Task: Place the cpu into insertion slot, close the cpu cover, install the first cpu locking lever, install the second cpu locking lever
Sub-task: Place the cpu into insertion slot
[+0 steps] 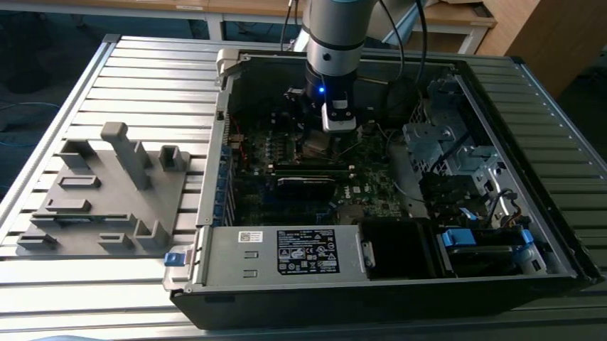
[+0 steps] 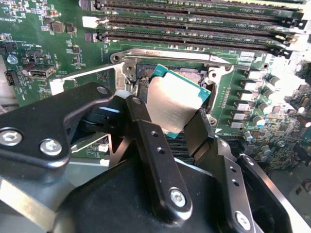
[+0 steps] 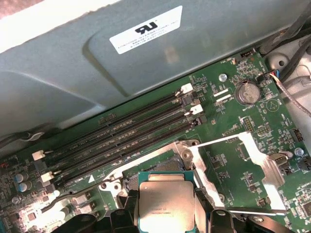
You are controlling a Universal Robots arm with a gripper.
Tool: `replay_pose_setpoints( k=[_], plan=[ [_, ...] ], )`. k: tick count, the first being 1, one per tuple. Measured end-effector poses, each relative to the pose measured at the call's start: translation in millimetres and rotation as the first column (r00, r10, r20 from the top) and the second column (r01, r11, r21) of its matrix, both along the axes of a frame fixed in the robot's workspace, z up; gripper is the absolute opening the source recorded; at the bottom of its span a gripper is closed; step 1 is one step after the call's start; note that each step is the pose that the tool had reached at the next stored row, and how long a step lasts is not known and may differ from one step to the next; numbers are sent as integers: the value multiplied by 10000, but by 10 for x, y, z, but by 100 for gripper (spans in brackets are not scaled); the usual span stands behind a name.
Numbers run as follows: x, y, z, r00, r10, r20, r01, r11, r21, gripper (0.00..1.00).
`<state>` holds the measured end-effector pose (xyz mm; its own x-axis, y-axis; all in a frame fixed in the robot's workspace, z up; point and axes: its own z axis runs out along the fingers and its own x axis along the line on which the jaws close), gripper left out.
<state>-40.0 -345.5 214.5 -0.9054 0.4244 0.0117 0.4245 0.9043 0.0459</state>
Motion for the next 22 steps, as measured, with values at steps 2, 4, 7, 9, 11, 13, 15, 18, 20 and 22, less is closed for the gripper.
replay_pose_setpoints(
  k=[2,4,7,9,11,13,15,18,20,22],
  plan=[
    [0,0,0,10000,0,0,0,10000,0,54],
    [0,0,0,10000,0,0,0,10000,0,54],
    [0,0,0,10000,-1,0,1,10000,0,54],
    [0,0,0,10000,-1,0,1,10000,0,54],
    [0,0,0,10000,-40,0,40,10000,0,54],
    [0,0,0,9997,-228,1,228,9997,1,54],
    [0,0,0,9984,-568,0,568,9984,0,54],
    [0,0,0,9942,-1078,0,1078,9942,0,54],
    [0,0,0,9920,-1260,-1,1260,9920,0,54],
    [0,0,0,9920,-1262,0,1262,9920,0,54]
  ],
)
